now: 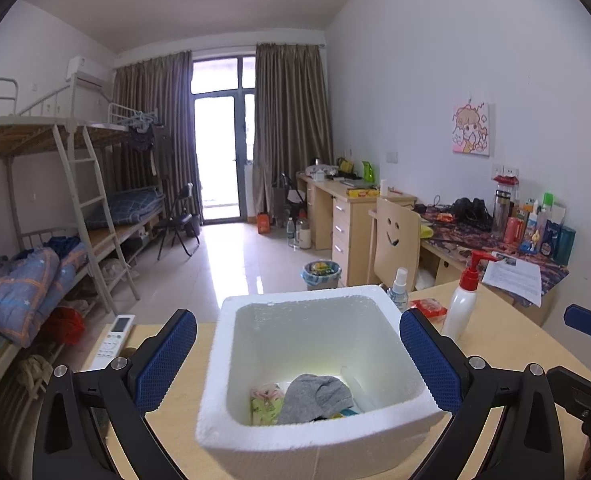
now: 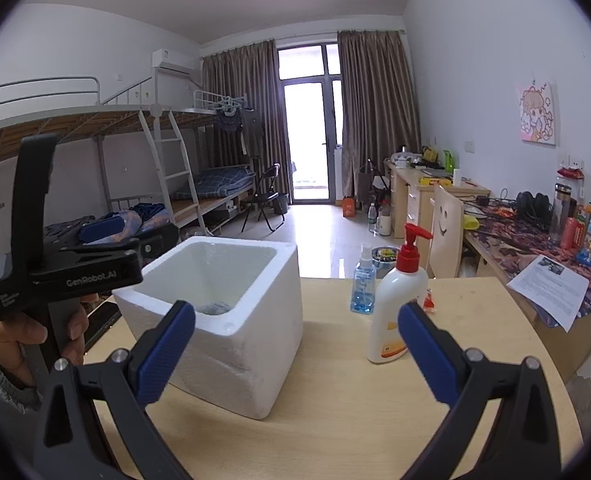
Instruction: Organize soft objects
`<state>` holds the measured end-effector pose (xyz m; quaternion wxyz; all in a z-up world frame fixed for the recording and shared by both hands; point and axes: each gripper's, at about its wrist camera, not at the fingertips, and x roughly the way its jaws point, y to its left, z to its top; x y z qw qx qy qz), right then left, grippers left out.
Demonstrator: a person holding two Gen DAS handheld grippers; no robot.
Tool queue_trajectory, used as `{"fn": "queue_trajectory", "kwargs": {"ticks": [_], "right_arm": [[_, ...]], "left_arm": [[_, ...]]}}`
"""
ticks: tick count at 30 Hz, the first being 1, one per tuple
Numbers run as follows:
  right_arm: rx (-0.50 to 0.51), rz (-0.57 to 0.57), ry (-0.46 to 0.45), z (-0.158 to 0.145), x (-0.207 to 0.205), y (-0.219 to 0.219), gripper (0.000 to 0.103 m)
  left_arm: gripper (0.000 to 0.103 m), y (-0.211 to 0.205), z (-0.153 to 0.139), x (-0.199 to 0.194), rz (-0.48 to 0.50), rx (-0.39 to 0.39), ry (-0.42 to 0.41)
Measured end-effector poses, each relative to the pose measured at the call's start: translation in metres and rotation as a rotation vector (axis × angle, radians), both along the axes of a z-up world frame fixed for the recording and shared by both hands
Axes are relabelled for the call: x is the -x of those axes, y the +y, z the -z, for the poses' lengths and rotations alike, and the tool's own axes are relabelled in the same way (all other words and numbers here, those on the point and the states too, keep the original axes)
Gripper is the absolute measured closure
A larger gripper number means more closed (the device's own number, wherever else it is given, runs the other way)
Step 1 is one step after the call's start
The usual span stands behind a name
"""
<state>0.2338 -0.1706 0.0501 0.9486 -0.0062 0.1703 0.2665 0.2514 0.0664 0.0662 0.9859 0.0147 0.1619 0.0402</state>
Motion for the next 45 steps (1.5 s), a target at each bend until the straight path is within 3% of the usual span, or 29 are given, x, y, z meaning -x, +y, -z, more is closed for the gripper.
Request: {"fn": "queue_trajectory", "kwargs": {"ticks": [21, 30, 45], "right_arm": [[-0.023, -0.013, -0.096, -0.016, 0.08, 0.005, 0.0], [-0.021, -0.016, -0.144, -0.021, 0.112, 0.005, 0.0], [-0.02, 0.027, -0.202, -0.006, 0.149, 0.005, 0.0]], "left_arm": [[0.001, 0.004, -0.017, 0.127, -0.09, -0.006, -0.133], [0.001, -0.011, -0.013, 0.168, -0.095, -0.072, -0.186], [0.001, -0.009, 0.011, 0.213, -0.086, -0.011, -0.199]]}}
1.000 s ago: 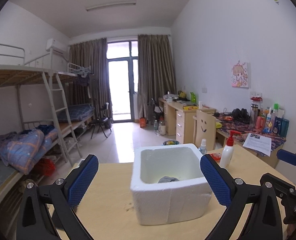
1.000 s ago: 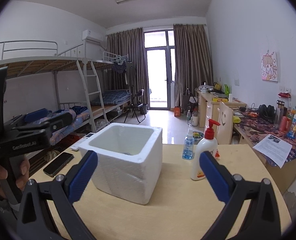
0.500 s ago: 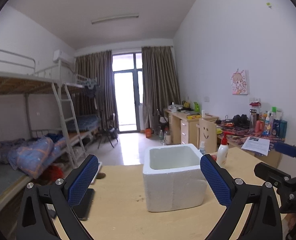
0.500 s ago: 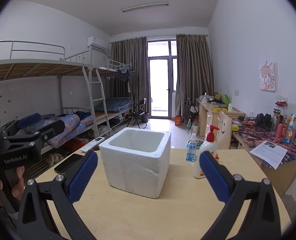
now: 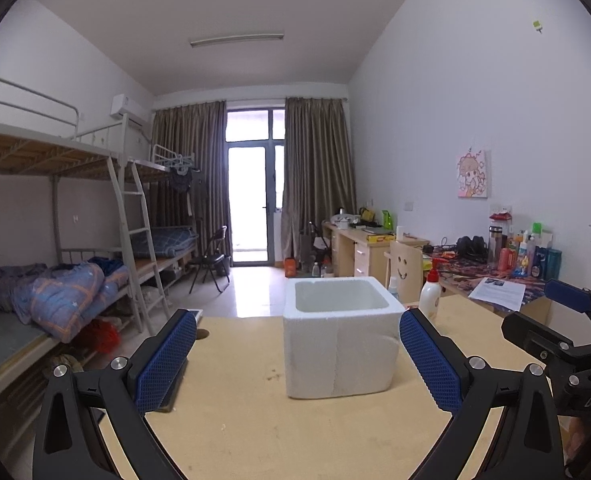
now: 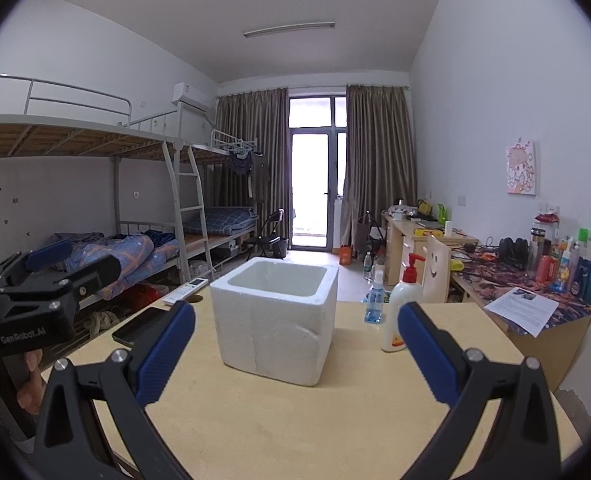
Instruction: Organize soft objects
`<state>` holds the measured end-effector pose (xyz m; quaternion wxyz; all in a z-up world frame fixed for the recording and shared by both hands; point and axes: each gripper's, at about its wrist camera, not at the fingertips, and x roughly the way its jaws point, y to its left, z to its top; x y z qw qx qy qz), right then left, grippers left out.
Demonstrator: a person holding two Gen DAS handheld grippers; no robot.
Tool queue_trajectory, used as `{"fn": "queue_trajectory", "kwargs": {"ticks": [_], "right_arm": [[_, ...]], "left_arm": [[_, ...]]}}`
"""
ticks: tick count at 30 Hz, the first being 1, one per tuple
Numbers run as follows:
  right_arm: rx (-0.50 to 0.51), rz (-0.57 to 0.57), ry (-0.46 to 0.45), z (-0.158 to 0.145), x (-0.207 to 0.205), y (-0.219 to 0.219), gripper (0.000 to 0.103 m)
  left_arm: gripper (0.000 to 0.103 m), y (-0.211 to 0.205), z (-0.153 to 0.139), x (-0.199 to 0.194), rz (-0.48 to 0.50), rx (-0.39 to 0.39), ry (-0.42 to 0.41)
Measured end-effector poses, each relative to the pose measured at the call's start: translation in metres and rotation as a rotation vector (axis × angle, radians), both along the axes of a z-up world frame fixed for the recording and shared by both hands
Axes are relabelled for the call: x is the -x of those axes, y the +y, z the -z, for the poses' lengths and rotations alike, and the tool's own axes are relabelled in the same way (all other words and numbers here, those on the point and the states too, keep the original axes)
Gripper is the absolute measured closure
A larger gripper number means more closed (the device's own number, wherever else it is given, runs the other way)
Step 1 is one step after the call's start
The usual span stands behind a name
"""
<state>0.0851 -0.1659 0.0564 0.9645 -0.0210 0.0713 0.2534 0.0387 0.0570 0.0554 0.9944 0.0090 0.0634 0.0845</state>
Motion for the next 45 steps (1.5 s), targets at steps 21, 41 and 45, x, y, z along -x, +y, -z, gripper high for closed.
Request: {"fn": "queue_trajectory", "kwargs": {"ticks": [21, 41, 45], "right_arm": [[-0.017, 0.013, 0.035, 0.05, 0.022, -0.013, 0.0], [-0.008, 0.015, 0.037, 0.056, 0.034, -0.018, 0.0], [-0.013, 0.014, 0.047, 0.056, 0.031, -0.019, 0.0]], "left_arm": [[0.001, -0.007, 0.049, 0.019, 0.027, 0.046, 0.042], [0.001, -0.014, 0.053, 0.029, 0.04, 0.03, 0.043], [0.001, -0.016, 0.054, 0.029, 0.045, 0.026, 0.048]]}}
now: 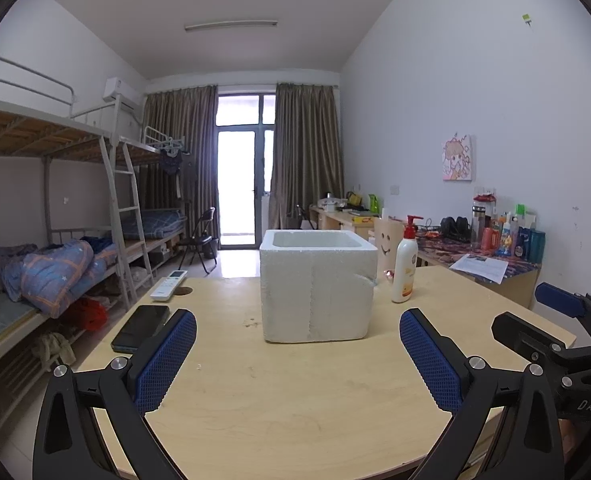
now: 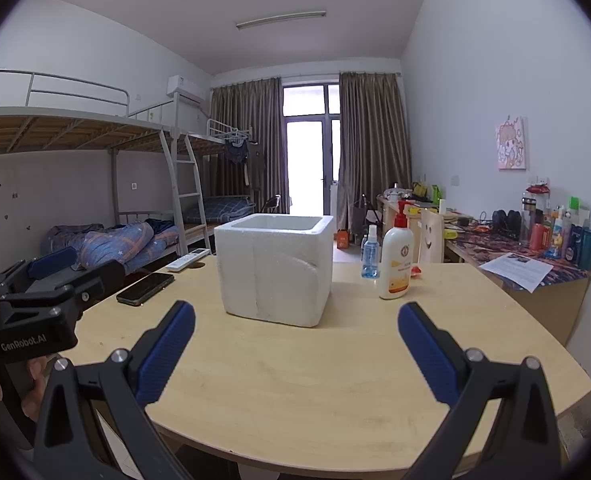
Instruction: Organize soft objects
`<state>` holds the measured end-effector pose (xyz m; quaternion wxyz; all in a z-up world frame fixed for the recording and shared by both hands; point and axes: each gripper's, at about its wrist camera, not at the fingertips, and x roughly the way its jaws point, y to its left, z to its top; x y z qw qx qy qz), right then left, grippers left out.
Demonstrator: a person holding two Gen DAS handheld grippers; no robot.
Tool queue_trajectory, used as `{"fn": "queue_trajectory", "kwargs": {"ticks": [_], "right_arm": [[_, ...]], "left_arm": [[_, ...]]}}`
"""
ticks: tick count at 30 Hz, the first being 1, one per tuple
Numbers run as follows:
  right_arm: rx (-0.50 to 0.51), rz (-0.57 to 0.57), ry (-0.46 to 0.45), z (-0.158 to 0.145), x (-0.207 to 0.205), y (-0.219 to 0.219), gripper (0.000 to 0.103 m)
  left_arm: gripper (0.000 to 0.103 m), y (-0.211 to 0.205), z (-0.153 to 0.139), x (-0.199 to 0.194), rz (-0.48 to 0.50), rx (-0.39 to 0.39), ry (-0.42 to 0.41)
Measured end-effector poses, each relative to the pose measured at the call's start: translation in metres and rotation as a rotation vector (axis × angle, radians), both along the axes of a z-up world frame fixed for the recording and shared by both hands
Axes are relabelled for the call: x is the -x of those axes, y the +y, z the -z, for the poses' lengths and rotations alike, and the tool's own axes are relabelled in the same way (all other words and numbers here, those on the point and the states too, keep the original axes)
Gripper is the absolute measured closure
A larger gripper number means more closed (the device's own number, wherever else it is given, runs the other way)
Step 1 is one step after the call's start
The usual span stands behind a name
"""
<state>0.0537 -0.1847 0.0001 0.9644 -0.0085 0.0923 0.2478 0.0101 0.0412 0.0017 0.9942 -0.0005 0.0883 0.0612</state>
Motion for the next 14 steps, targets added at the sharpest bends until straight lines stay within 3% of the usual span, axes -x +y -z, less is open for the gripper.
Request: {"fn": "queue_trajectory", "kwargs": {"ticks": [14], "right_arm": [[-0.001, -0.002, 0.003, 0.0019, 0.0023, -0.0001, 0.0]], "left_arm": [[0.001, -0.0019, 0.0014, 0.0016, 0.006, -0.012, 0.003]]}}
